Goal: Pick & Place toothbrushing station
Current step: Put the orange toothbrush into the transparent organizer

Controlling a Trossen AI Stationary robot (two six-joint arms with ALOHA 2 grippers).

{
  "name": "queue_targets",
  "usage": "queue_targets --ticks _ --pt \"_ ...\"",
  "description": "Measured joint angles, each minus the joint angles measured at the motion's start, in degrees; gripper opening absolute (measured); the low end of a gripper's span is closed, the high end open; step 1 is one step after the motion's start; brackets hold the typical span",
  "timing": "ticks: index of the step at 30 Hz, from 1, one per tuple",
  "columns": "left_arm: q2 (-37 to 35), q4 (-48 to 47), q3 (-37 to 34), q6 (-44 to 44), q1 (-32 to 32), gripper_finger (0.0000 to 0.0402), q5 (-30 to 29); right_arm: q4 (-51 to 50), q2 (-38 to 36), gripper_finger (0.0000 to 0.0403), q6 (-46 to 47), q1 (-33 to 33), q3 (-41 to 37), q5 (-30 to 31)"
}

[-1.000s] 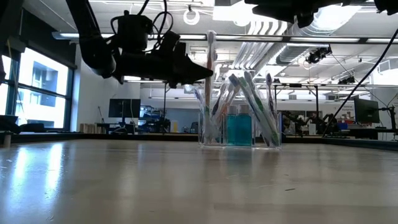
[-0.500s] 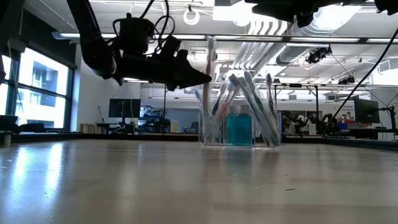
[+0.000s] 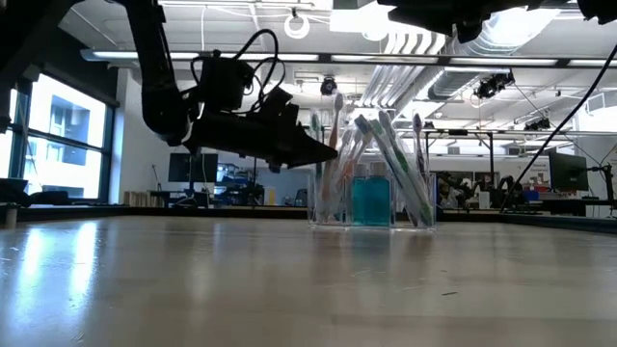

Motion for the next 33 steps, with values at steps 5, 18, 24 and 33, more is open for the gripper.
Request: queue_targets --ticks 5,18,24,33 --pt "0.46 -1.57 -0.03 -2.63 0.0 0.0019 1.26 -0.31 0.0 0.0255 0.17 0.0 0.0 -0.13" --pt "0.48 -4.6 -0.05 -4.57 -0.45 0.0019 2.88 -0.31 0.0 0.0255 0.35 0.0 0.0 -0.11" --pt "0.46 -4.88 -0.05 -4.11 -1.25 0.002 3.89 -0.33 0.0 0.0255 0.35 0.0 0.0 -0.11" --pt "0.42 -5.08 -0.05 -4.39 -1.22 0.006 4.44 -0.33 0.0 0.0255 0.35 0.0 0.0 -0.11"
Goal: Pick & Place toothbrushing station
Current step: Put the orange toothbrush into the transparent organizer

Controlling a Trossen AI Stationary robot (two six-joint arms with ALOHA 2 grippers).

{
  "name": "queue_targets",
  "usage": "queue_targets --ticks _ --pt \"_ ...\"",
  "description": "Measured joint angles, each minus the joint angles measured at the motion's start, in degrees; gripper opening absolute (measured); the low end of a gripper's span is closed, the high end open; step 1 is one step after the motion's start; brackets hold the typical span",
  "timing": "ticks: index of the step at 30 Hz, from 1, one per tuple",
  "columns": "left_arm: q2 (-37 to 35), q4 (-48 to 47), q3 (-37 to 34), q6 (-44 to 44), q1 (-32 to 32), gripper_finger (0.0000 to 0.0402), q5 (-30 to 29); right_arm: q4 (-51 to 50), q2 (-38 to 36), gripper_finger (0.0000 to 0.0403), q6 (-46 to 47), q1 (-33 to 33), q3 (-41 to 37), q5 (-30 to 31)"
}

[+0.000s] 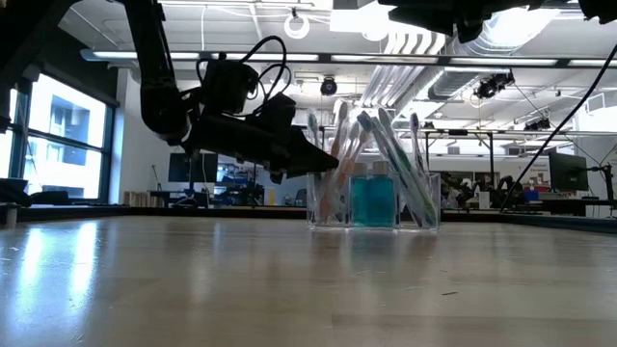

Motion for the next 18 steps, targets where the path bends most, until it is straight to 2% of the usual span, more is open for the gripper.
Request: queue_targets --ticks 4,14,18 --pt "-0.02 0.0 0.0 0.2 0.0 0.0077 -0.03 0.0 0.0 0.0255 0.0 0.0 0.0 0.0" --pt "-0.02 -0.16 0.0 0.2 0.0 0.008 1.04 -0.02 0.0 0.0255 0.0 0.0 0.0 0.0" --pt "-0.02 0.53 -0.07 0.17 0.09 0.0087 3.62 -0.09 0.0 0.0255 0.0 0.0 0.0 0.0"
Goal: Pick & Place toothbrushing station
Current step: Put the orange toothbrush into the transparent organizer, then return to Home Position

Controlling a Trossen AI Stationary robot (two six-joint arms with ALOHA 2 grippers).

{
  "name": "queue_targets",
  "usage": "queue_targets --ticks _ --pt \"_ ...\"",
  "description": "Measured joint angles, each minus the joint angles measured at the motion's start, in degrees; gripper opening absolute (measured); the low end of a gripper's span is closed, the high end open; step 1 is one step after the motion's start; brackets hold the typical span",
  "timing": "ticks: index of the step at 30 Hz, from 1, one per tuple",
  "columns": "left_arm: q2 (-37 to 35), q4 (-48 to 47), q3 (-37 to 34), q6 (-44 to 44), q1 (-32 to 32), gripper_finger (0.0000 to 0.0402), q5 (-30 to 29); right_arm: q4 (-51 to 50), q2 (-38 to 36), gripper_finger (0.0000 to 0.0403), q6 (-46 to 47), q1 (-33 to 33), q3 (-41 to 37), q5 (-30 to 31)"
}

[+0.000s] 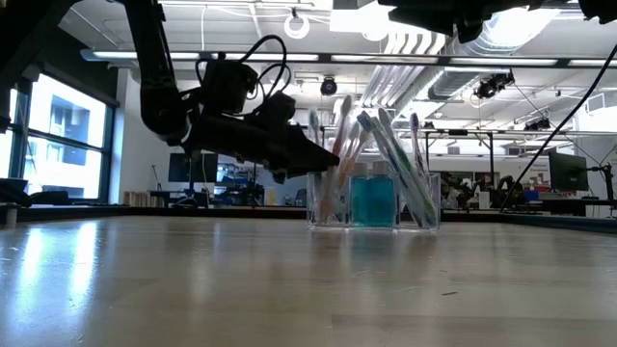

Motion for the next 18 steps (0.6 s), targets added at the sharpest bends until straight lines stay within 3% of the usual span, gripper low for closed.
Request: queue_targets --ticks 8,18 --pt "0.07 1.23 -0.04 -1.87 -0.01 0.0115 0.64 -0.38 0.02 0.0255 -0.02 0.0 0.0 0.0" --pt "0.07 1.22 -0.04 -1.36 -0.02 0.0118 -0.8 -0.83 0.02 0.0255 -0.02 0.0 0.0 0.02"
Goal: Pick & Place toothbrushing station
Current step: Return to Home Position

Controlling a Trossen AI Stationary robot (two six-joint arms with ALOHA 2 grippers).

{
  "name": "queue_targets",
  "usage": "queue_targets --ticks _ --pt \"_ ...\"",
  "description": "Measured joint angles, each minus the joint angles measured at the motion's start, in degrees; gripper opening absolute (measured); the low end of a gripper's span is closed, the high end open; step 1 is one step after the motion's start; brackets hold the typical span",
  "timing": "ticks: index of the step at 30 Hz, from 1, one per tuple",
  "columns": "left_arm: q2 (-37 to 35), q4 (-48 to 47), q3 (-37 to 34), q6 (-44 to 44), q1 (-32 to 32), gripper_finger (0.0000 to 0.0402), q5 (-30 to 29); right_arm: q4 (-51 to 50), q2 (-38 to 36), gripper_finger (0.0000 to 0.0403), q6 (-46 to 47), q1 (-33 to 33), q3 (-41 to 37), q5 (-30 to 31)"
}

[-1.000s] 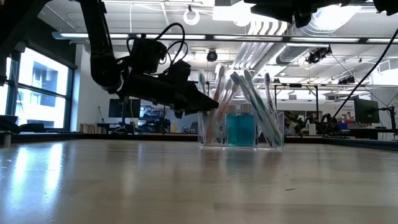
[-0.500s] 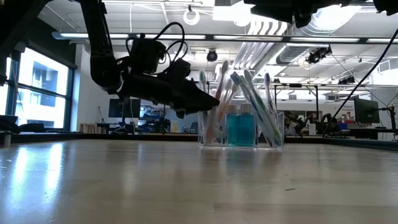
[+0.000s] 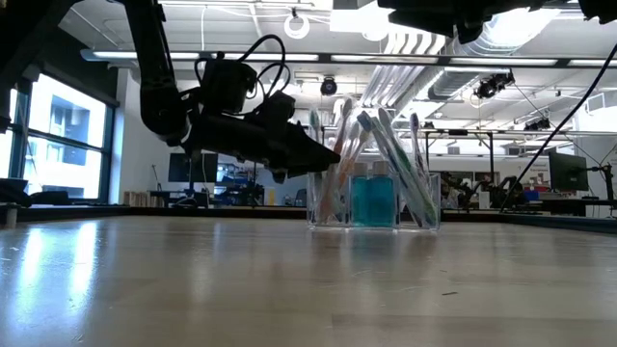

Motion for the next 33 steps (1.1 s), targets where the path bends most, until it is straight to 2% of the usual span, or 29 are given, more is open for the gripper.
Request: queue_targets --ticks 9,14,22,25,28,30,33 --pt "-1.73 -2.38 0.02 3.12 0.0 0.0118 -1.75 -0.03 0.0 0.0255 0.03 0.07 -0.01 0.23" --pt "-5.63 -7.85 0.02 6.42 0.0 0.0118 -3.95 -0.37 0.0 0.0255 0.12 0.07 -0.02 0.22" --pt "-15.26 -19.65 0.04 8.64 0.0 0.0118 -3.22 -0.3 0.0 0.0255 -1.38 1.44 -0.02 0.16" --pt "-19.95 -25.23 0.04 9.12 0.02 0.0118 -0.56 0.08 0.0 0.0253 -1.99 2.04 -0.02 3.45" --pt "-24.33 -30.7 0.04 9.17 0.02 0.0118 3.38 -0.04 -0.45 0.0238 -4.97 3.19 -0.03 9.28" --pt "-27.03 -34.99 0.07 9.92 0.02 0.0118 5.78 -0.03 -1.29 0.0215 -8.19 4.11 -0.07 13.18" --pt "-31.12 -41.05 0.07 12.26 0.0 0.0117 6.52 -0.74 -3.53 0.0158 -12.33 5.91 -0.07 19.03"
